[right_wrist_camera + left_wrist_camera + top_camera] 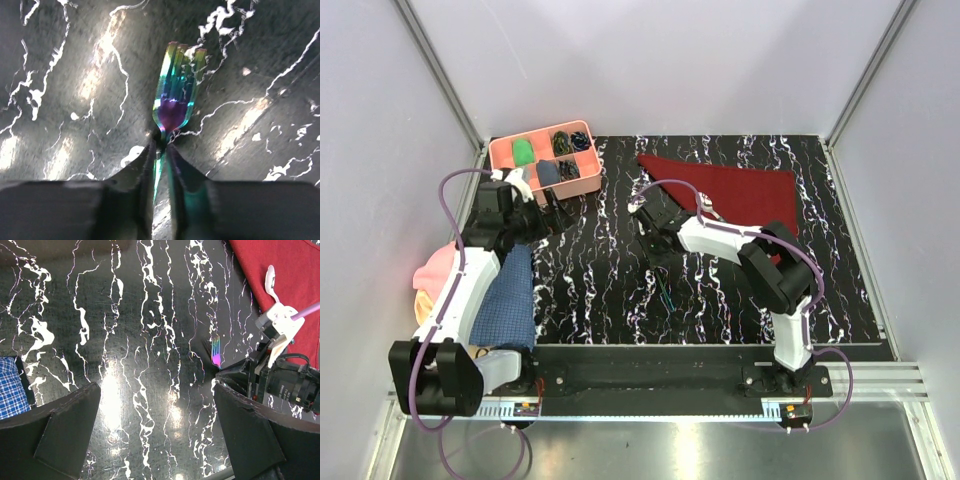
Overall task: Fold the napkin, place the utensils inside, and roll it up
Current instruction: Grab a utensil with the right arm, then place the utensil onto the napkin
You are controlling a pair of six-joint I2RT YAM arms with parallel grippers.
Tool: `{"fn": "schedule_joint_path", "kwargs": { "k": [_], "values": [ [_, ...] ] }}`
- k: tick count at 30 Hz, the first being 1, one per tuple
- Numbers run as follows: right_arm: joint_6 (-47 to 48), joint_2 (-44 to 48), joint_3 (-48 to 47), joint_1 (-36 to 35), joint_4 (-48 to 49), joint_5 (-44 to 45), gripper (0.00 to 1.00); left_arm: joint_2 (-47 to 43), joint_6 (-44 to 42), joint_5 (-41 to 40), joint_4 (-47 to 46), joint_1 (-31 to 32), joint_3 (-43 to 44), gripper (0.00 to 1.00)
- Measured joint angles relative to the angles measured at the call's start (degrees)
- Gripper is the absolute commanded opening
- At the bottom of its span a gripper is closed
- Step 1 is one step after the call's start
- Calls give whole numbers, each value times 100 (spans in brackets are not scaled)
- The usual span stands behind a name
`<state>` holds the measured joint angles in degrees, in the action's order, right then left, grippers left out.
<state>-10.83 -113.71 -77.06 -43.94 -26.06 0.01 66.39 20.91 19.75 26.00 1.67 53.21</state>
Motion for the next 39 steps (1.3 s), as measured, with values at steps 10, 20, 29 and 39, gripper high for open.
{"fn": "schedule_joint_path", "kwargs": {
  "k": [10, 20, 29, 39],
  "values": [
    [122, -107, -173, 0, -186, 96, 0, -2, 4, 85, -50, -68, -24, 99],
    [916, 378, -234, 118, -605, 387, 0, -4, 4, 109, -85, -101, -37, 99],
    [2424, 846, -254, 1735, -527, 256, 0, -39, 9, 162, -105, -109, -66, 99],
    [3982, 706, -522, 3158, -140, -439, 0, -79, 11, 258, -168, -129, -125, 99]
  ]
}}
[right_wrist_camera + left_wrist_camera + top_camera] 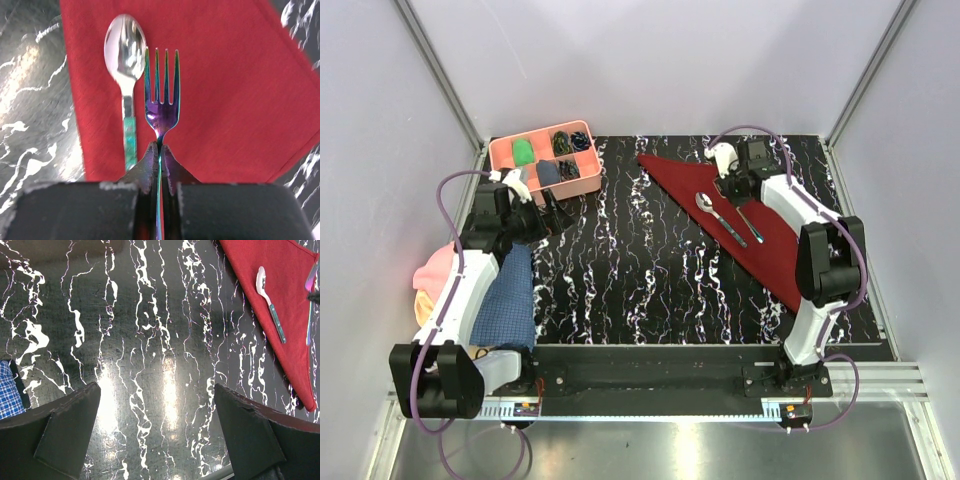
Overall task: Fold the napkin, place the utensils inside, and roll it up
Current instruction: Place the utensil onto the napkin
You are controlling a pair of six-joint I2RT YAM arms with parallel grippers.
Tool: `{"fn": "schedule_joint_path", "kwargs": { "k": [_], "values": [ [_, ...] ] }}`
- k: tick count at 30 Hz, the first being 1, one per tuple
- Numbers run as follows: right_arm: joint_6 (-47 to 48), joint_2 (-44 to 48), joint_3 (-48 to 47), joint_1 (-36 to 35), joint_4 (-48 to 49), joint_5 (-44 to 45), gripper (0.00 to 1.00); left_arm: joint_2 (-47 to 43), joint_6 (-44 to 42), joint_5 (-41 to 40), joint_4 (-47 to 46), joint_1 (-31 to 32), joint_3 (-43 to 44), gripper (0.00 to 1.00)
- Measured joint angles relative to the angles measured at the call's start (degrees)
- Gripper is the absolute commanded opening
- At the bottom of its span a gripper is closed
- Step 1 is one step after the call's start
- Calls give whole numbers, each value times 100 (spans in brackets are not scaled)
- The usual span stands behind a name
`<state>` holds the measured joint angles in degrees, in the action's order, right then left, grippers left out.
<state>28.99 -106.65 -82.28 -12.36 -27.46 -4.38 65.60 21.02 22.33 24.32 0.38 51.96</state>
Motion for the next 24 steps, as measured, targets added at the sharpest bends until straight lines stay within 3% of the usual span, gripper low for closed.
{"fn": "schedule_joint_path", "kwargs": {
  "k": [9, 24],
  "values": [
    [728, -778, -645, 184, 33, -610, 0, -2, 26, 85, -2, -2, 0, 99],
    [811, -1357, -946, 380, -247, -879, 0, -2, 39, 111, -4, -2, -4, 99]
  ]
}}
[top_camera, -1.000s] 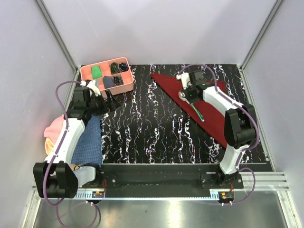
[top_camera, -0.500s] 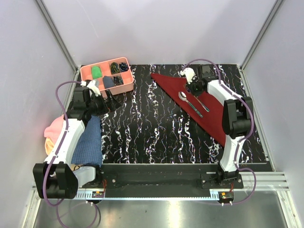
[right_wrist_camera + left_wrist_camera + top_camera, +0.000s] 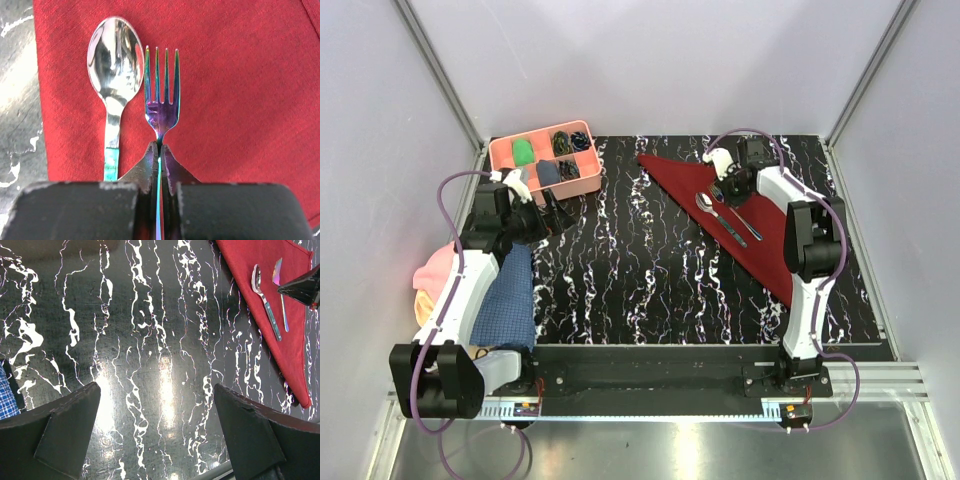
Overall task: Fold the napkin, place the utensils inside, and roll it up
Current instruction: Place the utensil onto the napkin
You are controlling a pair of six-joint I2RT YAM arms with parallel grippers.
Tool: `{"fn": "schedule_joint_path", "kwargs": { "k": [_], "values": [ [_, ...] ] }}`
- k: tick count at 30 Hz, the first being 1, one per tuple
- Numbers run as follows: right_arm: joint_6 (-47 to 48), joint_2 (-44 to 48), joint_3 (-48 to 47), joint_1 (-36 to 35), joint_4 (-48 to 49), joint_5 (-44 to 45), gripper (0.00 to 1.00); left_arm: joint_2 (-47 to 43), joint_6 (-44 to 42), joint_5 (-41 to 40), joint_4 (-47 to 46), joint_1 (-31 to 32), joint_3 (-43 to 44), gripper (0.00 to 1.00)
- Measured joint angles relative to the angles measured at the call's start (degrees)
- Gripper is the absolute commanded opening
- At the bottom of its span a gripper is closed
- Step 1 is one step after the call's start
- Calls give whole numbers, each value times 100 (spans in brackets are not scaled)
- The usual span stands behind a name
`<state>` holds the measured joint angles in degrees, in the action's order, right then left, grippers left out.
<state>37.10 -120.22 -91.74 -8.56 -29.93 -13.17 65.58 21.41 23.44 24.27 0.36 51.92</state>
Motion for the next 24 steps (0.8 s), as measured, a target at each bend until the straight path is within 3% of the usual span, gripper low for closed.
{"fn": "schedule_joint_path", "kwargs": {
  "k": [24],
  "values": [
    [-654, -734, -935, 0, -708, -46, 2, 0, 9, 74, -4, 0, -2, 99]
  ]
}}
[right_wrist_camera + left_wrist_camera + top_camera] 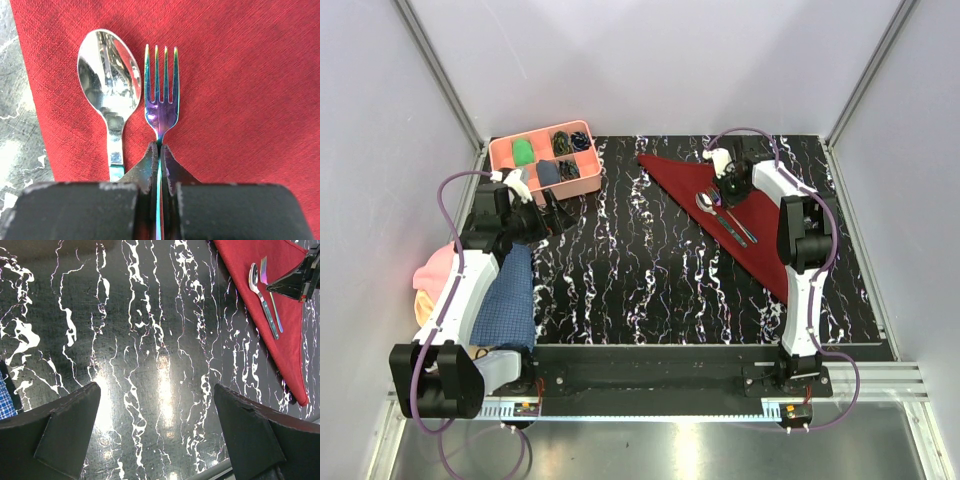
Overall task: Fold the napkin, place the utensils inside, and roll it up
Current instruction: Place the utensil onto the napkin
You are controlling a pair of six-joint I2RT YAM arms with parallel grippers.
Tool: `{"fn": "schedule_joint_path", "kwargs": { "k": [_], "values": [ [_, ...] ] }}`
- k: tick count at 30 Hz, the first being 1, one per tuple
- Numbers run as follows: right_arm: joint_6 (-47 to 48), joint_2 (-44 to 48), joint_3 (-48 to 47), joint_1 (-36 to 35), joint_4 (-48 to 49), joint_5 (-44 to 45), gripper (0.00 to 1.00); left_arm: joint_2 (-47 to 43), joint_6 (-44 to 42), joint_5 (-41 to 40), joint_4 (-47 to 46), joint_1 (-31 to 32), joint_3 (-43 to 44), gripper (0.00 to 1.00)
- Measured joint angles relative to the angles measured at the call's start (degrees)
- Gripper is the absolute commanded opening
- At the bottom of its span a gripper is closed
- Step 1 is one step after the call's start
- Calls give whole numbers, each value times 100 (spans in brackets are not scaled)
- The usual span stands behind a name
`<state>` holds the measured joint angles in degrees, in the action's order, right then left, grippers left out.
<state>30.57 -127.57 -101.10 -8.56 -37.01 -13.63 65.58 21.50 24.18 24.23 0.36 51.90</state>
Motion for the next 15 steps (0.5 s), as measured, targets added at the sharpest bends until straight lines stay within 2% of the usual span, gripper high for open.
{"fn": "schedule_joint_path", "kwargs": {
  "k": [3, 4, 8, 15],
  "values": [
    [-50, -9, -4, 0, -68, -20, 19, 0, 0, 9, 0, 0, 0, 99],
    [-61, -9, -9, 0, -83, -37, 28, 0, 2, 9, -2, 0, 0, 99],
    [-136, -9, -42, 0, -131, -61, 45, 0, 17, 11, -11, 0, -2, 99],
    [-527, 138, -92, 0, -170, -85, 48, -4, 57, 81, -44, 0, -7, 99]
  ]
}}
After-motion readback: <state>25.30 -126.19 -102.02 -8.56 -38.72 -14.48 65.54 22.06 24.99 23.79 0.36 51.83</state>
